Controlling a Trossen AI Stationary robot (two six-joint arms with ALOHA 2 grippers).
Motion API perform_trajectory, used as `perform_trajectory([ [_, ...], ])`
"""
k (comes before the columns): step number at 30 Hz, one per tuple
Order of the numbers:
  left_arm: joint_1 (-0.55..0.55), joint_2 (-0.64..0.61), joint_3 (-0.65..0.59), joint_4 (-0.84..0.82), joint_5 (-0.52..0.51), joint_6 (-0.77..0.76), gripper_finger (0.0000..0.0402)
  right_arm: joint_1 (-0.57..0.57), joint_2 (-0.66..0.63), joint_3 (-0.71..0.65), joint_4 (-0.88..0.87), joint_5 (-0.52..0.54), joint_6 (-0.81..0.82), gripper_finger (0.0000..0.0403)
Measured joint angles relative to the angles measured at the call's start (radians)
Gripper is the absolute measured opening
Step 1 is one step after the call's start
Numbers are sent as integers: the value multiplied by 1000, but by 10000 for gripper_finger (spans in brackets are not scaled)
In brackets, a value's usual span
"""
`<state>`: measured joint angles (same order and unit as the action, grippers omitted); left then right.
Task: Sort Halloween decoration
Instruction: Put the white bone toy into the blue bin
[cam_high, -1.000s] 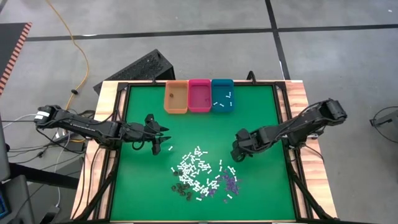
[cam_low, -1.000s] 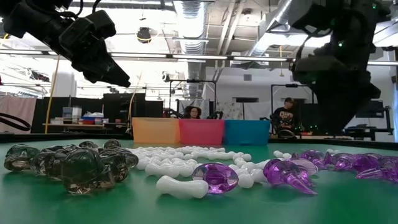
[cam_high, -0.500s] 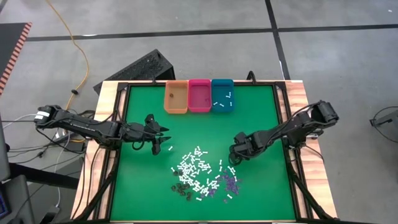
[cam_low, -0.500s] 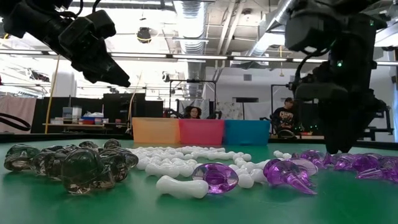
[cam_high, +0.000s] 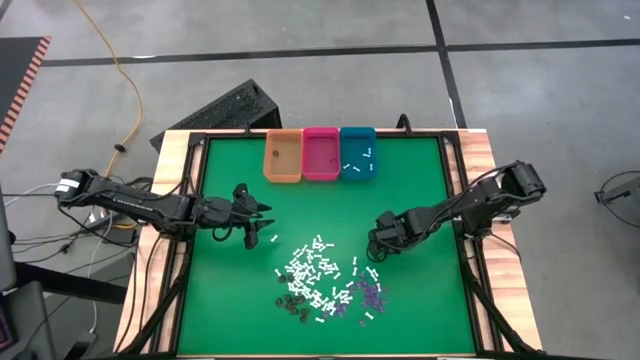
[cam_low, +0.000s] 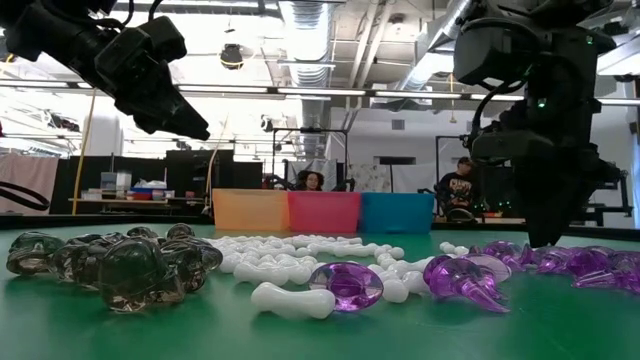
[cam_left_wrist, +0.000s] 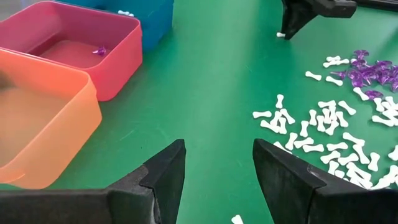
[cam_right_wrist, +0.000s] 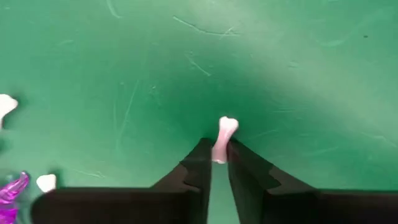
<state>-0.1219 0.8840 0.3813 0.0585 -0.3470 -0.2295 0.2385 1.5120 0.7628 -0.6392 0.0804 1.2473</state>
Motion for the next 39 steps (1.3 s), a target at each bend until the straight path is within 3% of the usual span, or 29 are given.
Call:
perform_trajectory([
  [7,0,0,0,0,0,0,179,10,1,-2,-4,1,-22,17],
  [23,0,0,0,0,0,0,179,-59,6,75,-11,-12,-156,20],
  [29,0,0,0,0,0,26,179,-179,5,142,-11,1,-322,20],
  [39,0,0,0,4,0,26,179,-522,4,349,-9,5,-673,21],
])
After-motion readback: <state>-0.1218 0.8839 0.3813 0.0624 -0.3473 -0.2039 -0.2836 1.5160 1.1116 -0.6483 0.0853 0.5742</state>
